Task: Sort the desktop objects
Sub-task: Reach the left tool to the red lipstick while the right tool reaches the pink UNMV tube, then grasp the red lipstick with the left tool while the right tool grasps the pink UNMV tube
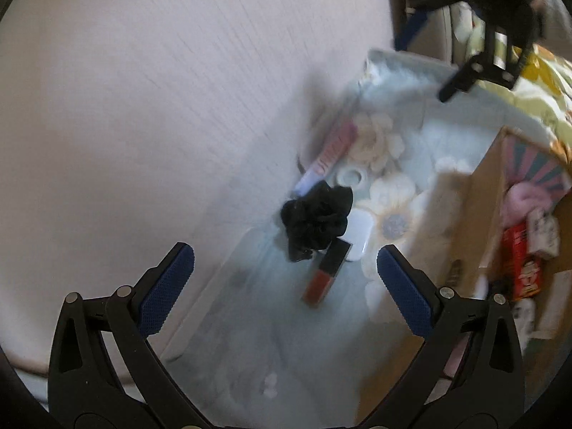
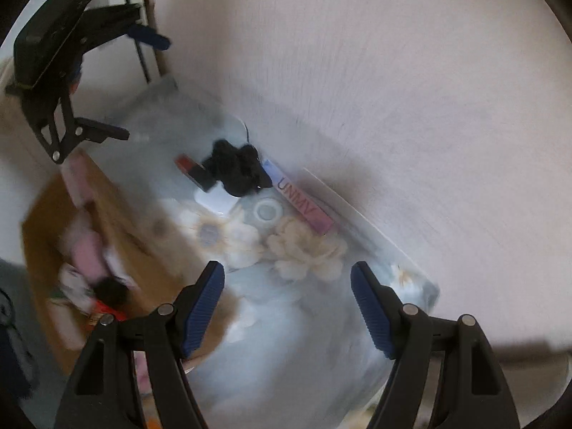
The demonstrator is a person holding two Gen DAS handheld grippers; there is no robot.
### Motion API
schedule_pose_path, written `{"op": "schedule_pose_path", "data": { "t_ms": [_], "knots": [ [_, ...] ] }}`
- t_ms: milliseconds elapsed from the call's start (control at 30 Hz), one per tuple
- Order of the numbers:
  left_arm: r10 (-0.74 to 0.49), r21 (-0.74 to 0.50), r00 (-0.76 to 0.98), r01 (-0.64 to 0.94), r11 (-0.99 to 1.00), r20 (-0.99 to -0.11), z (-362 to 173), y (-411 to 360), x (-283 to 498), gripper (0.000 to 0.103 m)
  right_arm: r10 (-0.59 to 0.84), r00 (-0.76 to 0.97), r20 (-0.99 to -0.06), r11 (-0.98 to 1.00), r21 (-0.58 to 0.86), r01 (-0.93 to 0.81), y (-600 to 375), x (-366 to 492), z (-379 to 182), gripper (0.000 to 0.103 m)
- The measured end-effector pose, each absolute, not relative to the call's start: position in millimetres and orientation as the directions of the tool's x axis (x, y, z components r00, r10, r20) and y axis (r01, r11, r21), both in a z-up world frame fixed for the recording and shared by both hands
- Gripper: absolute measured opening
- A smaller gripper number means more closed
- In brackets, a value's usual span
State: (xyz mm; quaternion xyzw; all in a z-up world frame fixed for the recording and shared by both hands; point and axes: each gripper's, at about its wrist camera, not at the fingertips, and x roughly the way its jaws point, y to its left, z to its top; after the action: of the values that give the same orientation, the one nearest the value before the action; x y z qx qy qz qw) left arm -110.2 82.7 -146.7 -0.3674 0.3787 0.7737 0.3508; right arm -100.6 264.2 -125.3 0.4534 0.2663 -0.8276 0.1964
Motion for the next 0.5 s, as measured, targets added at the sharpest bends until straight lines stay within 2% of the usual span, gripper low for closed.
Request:
{"op": "schedule_pose_path", "data": {
  "t_ms": [67, 133, 267, 500],
  "knots": [
    [0.264, 0.322, -0.471, -0.83, -0.455, -0.841, -172, 85, -120, 0.102, -0.091, -0.51, -0.856, -0.754, -0.275, 0.597, 267, -117, -144, 0.057],
    [0.271, 0.306, -0.46, -0.834, -0.46, -0.846, -190, 83, -131, 0.101, -0.098, -0.498, -0.861, -0.724, -0.281, 0.629, 270, -136, -165, 0.051],
    [0.299, 0.263, -0.435, -0.84, -0.474, -0.849, -211, 76, -139, 0.096, -0.118, -0.502, -0.857, -0.664, -0.307, 0.681, 272, -159, -193, 0.049],
    [0.325, 0.265, -0.419, -0.865, -0.426, -0.848, -233, 72, -138, 0.09, -0.168, -0.513, -0.842, -0.565, -0.344, 0.75, 266, -174, -211, 0.043]
  ]
}}
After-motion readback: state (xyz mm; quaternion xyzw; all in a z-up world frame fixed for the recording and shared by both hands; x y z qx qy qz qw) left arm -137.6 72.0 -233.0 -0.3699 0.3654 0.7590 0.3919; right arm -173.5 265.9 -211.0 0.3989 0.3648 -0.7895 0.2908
